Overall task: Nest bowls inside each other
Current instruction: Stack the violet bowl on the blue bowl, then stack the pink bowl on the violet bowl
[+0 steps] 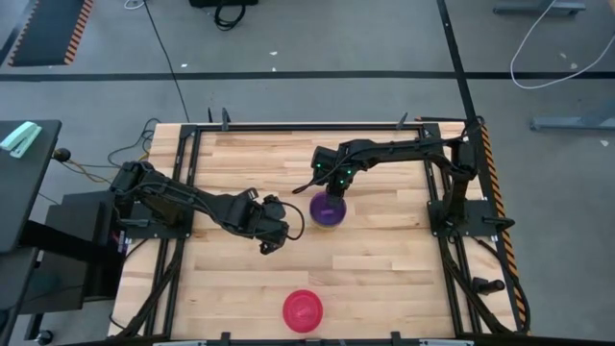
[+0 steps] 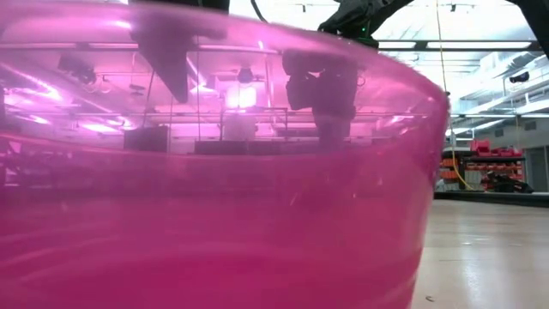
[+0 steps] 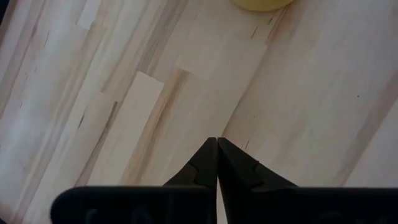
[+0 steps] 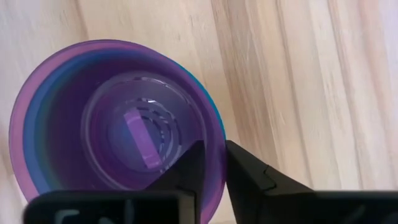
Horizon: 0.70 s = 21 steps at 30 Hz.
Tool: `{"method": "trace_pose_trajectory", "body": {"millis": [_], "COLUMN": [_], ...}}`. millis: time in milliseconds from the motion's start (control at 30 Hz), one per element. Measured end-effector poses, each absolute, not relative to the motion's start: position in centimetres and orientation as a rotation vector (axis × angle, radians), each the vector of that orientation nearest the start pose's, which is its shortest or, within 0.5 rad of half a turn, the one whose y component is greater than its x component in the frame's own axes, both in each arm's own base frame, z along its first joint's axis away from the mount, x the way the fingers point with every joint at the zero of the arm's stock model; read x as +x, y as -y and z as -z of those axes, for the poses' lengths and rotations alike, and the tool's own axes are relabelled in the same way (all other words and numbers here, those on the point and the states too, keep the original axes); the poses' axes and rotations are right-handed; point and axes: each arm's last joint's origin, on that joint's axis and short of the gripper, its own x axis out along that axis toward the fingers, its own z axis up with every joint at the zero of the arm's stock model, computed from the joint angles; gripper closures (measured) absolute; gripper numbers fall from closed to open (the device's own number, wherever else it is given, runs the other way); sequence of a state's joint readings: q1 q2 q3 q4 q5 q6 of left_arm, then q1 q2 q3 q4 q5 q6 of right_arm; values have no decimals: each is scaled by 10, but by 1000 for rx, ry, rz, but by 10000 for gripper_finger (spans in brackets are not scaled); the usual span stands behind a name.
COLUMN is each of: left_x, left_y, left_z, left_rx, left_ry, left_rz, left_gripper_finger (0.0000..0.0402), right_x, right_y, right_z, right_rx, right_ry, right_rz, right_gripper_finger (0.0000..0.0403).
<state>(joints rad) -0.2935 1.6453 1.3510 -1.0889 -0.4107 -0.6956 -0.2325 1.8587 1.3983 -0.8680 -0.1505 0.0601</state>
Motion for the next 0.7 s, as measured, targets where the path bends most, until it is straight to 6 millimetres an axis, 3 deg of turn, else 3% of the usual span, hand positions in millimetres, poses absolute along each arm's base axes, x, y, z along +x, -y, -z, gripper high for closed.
{"method": "trace_pose_trajectory", "body": {"millis": [367,700], "left_x": [302,307], "left_y": [80,93], "left_z": [-261,-263], "left_rx": [-141,-192], "left_ry": [-1144,-1107], "left_rz": [-512,-412], "left_gripper_finger": [376,376], "right_x": [357,338], "right_y": [63,51], "right_z": [-215,-264], "right_rx": [258,184], "right_ry": [-1288,-1156], "right_rz": [65,93], "right_gripper_finger": [313,311]}}
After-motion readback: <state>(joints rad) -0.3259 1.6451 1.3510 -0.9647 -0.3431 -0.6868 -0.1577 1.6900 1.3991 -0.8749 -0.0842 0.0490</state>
